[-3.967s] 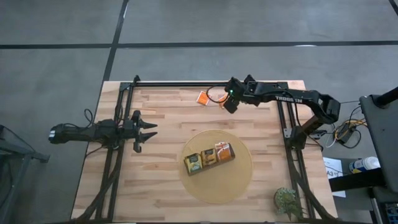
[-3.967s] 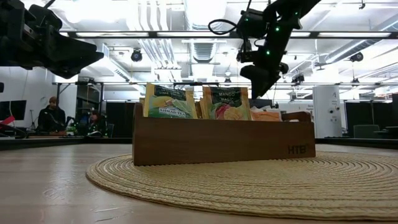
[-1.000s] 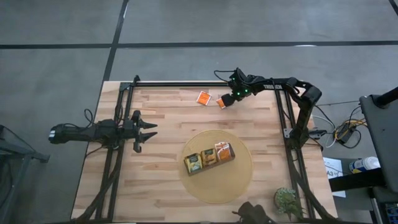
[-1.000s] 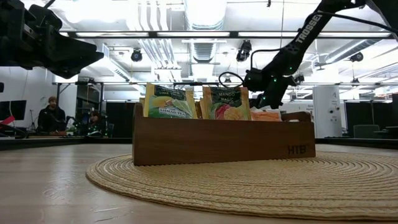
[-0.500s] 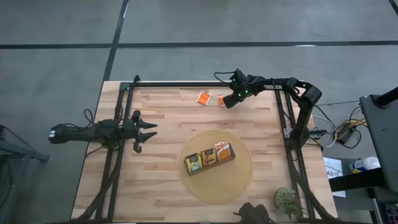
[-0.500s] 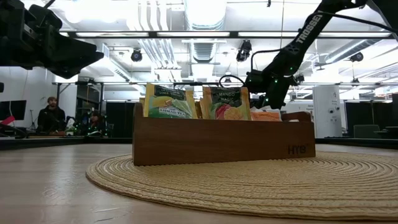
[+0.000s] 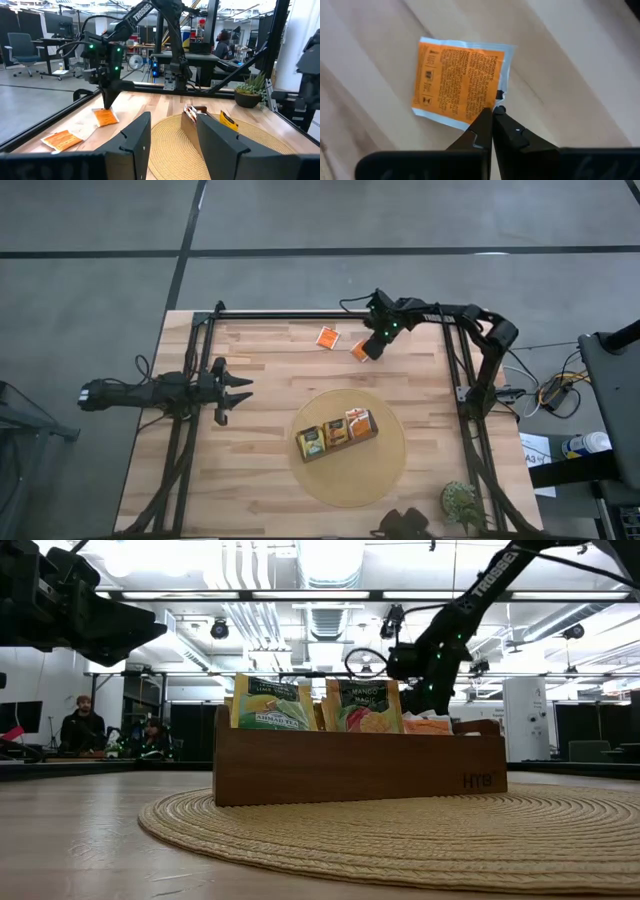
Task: Pick & Place Tea
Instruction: Put the orange tea bag into the right section of the wooden organizer
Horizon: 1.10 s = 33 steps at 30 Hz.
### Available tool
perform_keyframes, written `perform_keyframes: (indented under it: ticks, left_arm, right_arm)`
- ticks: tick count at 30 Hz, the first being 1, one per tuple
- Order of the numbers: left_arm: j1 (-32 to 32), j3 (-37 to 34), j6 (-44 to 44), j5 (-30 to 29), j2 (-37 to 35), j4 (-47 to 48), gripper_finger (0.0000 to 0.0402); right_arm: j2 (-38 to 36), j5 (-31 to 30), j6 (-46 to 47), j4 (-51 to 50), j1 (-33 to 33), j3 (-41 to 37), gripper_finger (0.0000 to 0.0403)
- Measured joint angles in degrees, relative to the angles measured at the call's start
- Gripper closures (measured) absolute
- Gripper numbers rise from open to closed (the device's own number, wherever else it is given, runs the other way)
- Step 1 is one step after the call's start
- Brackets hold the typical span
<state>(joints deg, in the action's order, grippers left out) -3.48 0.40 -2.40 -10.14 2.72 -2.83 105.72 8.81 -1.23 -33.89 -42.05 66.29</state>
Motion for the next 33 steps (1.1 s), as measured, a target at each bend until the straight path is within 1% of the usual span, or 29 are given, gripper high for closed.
perform_keyframes:
  ticks: [2, 6, 11, 17, 22, 28, 33]
  left_arm:
    - [0.0, 0.0, 0.0, 0.0, 0.0, 0.0, 0.0248]
    - [0.0, 0.0, 0.0, 0.0, 0.0, 0.0, 0.0248]
    - [0.0, 0.0, 0.0, 0.0, 0.0, 0.0, 0.0248]
    - [0.0, 0.0, 0.0, 0.0, 0.0, 0.0, 0.0248]
    - [0.0, 0.0, 0.0, 0.0, 0.0, 0.0, 0.0248]
    - [0.0, 0.0, 0.0, 0.0, 0.0, 0.0, 0.0248]
    - [0.0, 0.0, 0.0, 0.0, 0.0, 0.0, 0.0248]
  right_arm:
    - [-1.0, -0.7, -0.9, 0.0, 1.1, 0.0, 0.0395]
    - [-4.5, -4.8, -3.1, -0.4, 4.3, 0.0, 0.0395]
    - [-10.9, -8.7, -3.6, -1.5, 9.4, 0.0, 0.0395]
    - [-18.9, -15.4, -3.5, -4.8, 17.9, -0.9, 0.0395]
    - [-23.9, -20.5, -6.1, -6.2, 26.2, -2.5, 0.0395]
    - [-27.9, -21.3, -4.0, -6.5, 34.9, -3.9, 0.0395]
    - [-29.5, -24.4, -0.8, -8.4, 41.4, -4.3, 0.0395]
